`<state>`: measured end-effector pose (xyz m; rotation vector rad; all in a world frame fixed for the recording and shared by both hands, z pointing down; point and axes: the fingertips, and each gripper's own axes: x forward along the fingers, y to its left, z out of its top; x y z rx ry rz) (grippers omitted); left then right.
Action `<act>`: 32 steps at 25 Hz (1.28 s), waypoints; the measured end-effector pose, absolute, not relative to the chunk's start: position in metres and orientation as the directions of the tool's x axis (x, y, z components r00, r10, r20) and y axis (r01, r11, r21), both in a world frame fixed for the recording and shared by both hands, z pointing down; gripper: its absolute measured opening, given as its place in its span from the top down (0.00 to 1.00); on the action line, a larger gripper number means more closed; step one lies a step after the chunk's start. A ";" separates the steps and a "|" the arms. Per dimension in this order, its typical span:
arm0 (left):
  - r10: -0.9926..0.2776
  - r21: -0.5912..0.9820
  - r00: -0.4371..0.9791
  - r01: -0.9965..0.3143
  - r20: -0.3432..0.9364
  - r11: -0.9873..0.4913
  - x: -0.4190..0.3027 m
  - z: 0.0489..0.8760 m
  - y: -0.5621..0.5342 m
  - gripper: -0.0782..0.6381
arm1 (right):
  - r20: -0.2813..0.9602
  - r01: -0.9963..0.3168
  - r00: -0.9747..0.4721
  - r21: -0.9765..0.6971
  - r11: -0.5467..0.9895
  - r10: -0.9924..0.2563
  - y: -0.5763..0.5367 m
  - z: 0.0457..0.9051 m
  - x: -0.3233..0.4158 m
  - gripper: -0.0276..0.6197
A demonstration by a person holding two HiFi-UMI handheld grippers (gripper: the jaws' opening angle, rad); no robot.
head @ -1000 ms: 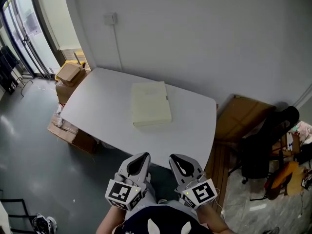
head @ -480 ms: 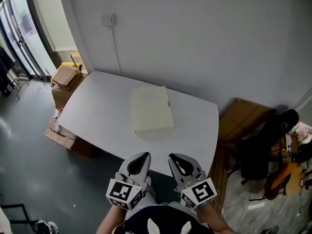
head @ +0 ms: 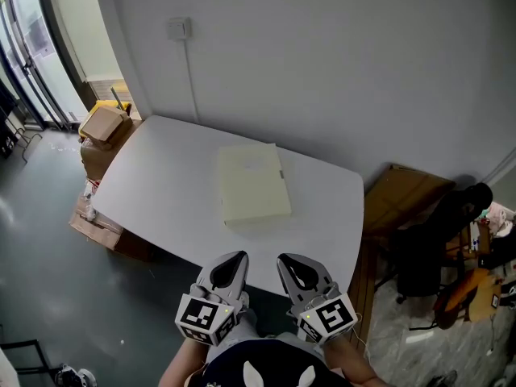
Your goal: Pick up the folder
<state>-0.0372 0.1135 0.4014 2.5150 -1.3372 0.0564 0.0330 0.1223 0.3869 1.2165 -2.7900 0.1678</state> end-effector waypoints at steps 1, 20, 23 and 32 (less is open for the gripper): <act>-0.806 0.237 0.567 -0.817 0.171 -0.525 -0.039 0.402 0.111 0.88 | 0.130 -0.734 -0.678 -0.065 0.676 -0.724 0.120 0.388 0.031 0.94; -0.786 0.246 0.588 -0.804 0.193 -0.541 -0.072 0.407 0.063 0.88 | 0.125 -0.751 -0.660 -0.063 0.658 -0.741 0.073 0.388 -0.001 0.94; -0.782 0.242 0.597 -0.797 0.179 -0.553 -0.073 0.405 0.053 0.88 | 0.129 -0.761 -0.648 -0.063 0.646 -0.751 0.065 0.390 -0.002 0.94; -0.752 0.249 0.629 -0.774 0.197 -0.582 -0.082 0.413 0.036 0.88 | 0.124 -0.781 -0.624 -0.062 0.622 -0.771 0.047 0.394 -0.014 0.94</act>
